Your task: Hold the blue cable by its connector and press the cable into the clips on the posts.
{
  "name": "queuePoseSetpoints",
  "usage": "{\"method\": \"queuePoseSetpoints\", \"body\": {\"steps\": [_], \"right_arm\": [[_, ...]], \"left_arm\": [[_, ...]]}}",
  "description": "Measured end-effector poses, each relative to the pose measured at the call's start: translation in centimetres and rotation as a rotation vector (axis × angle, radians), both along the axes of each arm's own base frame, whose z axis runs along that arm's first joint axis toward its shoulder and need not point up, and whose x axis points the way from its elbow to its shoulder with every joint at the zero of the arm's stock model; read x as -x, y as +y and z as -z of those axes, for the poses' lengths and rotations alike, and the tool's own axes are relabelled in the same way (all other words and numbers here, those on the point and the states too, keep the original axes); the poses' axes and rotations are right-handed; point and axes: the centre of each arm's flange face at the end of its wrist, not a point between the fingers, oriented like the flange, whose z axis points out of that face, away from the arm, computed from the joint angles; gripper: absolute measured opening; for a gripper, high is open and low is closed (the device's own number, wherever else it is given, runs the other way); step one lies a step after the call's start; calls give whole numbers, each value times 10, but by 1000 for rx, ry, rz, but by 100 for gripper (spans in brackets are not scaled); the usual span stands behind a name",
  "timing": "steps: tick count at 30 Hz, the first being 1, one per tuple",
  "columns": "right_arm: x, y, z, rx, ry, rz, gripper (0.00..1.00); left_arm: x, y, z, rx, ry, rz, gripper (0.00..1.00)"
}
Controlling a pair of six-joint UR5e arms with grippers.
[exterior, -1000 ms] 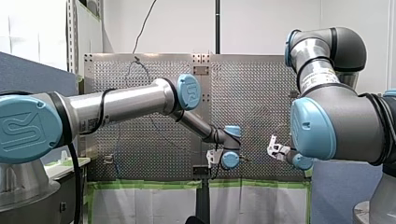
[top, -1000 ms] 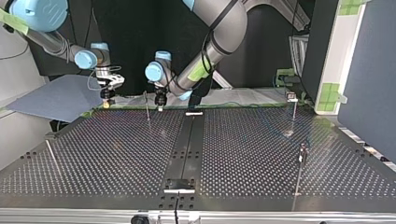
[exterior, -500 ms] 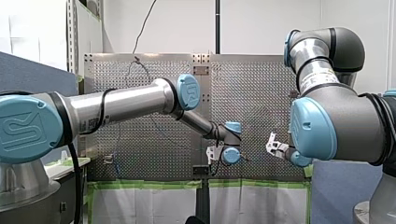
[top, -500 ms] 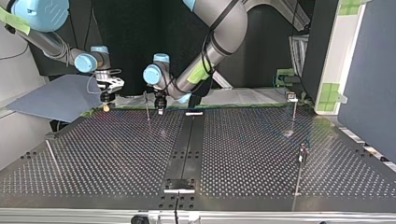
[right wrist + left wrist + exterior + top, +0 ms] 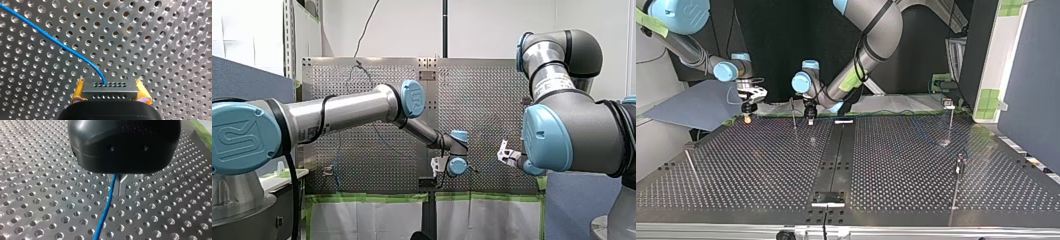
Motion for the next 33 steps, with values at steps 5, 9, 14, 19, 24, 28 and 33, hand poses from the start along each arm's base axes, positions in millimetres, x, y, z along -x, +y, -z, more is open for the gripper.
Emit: {"method": "queuePoseSetpoints", "body": {"steps": [5,9,14,19,24,28,33], "right_arm": [[0,-1,0,0,-4,2,0],[0,-2,0,-1,-6,2,0],[0,-2,2,-3,-7,1,0],[-1,-1,3,-5,-7,-1,0],[-2,0,4,-8,-7,-3,0],[-3,0,4,-9,-7,-5,0],[-5,1,5,-10,-8,-7,0]], "left_arm": [[-2,-1,-1,20,-13,-1,0],[-3,-2,-3,34,-23,-1,0],[-1,-3,-1,37,-25,3,13],[4,-3,5,34,-22,6,63],[8,-3,9,33,-15,9,83],[8,-4,10,36,-7,30,89],[10,-5,13,25,3,58,100]]}}
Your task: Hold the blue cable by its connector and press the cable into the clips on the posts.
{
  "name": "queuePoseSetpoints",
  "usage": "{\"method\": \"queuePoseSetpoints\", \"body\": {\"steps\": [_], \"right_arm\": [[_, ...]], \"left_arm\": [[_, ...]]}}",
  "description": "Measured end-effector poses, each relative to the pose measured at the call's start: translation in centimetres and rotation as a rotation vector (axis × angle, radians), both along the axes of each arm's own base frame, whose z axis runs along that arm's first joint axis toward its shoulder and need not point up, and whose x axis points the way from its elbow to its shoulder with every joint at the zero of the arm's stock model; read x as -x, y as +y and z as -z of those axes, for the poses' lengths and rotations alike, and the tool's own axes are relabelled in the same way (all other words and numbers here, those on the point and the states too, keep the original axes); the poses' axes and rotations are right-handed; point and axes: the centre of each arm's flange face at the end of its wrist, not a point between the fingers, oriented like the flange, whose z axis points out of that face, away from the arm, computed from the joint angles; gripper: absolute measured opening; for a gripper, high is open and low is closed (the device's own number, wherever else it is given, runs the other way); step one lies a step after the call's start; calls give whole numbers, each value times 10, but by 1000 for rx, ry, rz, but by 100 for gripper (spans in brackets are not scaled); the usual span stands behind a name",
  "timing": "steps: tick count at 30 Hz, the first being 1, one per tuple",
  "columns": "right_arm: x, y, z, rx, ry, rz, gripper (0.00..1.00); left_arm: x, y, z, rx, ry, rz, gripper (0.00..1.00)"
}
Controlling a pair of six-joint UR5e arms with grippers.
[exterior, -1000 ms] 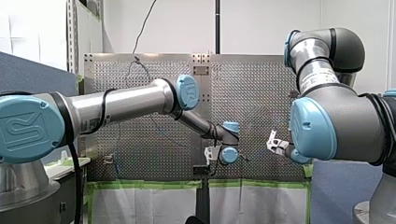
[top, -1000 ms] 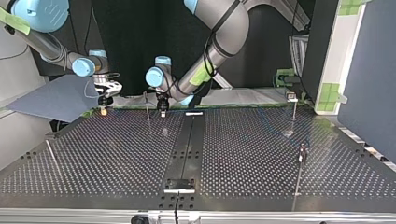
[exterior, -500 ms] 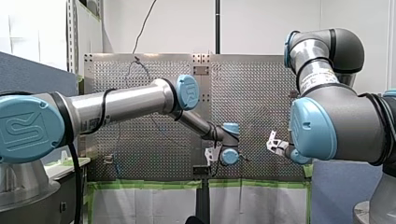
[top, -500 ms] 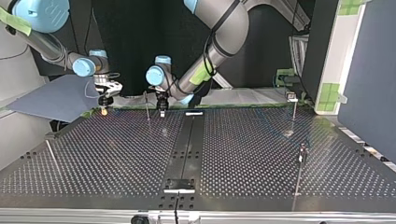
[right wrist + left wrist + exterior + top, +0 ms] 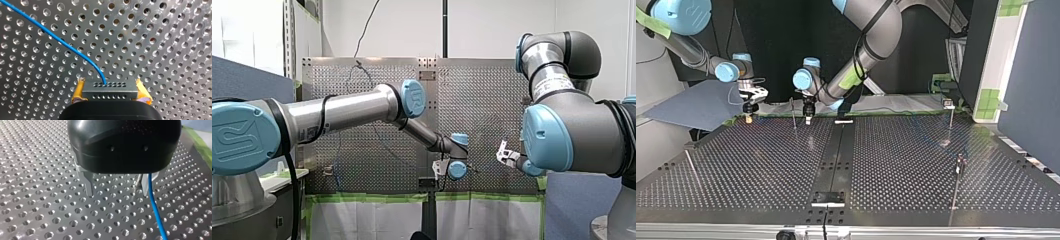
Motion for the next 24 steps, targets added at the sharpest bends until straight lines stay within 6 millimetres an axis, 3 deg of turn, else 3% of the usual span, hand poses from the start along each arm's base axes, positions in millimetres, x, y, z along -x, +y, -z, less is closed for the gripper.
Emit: {"method": "queuePoseSetpoints", "body": {"steps": [17,24], "right_arm": [[-3,3,4,-16,-5,-4,0],[-3,6,8,-44,-2,-4,0]], "left_arm": [[18,12,16,-102,87,-5,100],[29,3,-2,-98,68,26,100]]}}
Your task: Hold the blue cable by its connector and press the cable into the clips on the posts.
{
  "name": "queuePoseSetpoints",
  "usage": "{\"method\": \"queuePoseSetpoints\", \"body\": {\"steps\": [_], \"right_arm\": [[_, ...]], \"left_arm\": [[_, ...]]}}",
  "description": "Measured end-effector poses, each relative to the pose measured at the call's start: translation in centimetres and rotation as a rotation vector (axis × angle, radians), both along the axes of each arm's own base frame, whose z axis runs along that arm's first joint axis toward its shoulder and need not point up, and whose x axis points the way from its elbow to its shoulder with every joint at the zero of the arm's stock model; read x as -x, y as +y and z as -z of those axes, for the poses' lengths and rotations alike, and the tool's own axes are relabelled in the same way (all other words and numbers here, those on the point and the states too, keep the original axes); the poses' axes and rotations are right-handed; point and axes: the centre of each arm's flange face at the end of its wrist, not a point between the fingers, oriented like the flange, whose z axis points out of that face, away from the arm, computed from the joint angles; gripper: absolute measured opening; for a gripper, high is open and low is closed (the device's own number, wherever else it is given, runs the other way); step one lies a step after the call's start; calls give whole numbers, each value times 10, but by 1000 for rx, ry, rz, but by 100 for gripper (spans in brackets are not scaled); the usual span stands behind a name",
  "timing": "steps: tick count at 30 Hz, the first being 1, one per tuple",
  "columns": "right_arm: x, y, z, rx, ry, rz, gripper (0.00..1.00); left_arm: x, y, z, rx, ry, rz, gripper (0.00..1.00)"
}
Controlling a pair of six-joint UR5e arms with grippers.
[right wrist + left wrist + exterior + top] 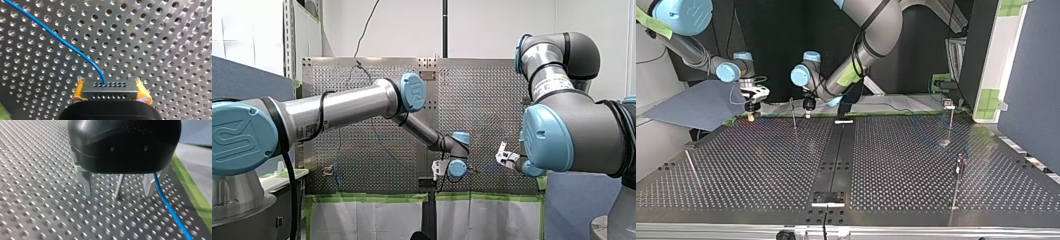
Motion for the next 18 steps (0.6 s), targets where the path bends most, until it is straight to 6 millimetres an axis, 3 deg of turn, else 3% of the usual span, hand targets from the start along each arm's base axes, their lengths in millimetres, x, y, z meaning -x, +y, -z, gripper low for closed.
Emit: {"method": "queuePoseSetpoints", "body": {"steps": [18], "right_arm": [[-4,9,8,-58,21,9,0]], "left_arm": [[71,-19,-65,-134,-29,38,100]]}}
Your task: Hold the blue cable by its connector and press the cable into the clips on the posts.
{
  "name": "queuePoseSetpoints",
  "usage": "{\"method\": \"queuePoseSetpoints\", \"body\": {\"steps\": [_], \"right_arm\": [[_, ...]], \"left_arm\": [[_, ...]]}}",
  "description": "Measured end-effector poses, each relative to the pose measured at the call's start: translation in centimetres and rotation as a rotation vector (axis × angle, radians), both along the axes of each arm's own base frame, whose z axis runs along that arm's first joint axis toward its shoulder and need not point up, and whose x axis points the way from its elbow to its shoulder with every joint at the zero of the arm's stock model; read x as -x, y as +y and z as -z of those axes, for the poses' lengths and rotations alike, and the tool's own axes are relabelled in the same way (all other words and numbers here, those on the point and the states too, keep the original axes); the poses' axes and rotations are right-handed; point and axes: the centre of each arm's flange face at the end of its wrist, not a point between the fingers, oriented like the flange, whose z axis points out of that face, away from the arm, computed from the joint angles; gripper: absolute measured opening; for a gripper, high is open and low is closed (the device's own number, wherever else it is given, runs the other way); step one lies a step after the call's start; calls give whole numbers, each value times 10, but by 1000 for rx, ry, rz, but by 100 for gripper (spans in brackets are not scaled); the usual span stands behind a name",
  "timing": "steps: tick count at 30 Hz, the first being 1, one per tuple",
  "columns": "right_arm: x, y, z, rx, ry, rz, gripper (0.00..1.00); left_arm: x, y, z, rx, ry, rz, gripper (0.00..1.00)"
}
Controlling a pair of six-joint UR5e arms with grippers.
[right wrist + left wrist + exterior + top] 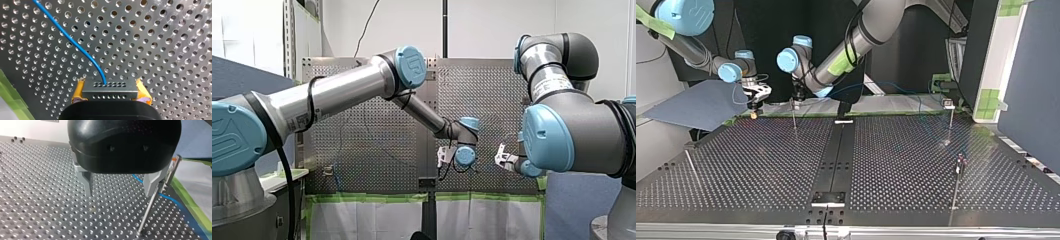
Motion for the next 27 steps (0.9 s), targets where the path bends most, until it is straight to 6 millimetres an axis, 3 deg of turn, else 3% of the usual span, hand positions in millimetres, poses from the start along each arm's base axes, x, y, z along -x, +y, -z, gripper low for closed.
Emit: {"method": "queuePoseSetpoints", "body": {"steps": [4,17,27], "right_arm": [[0,1,2,-3,6,7,0],[0,7,12,-30,30,19,0],[3,18,20,-55,52,25,0]], "left_arm": [[18,0,-3,-23,8,0,100],[73,11,40,-109,82,54,100],[82,26,75,-89,129,91,100]]}}
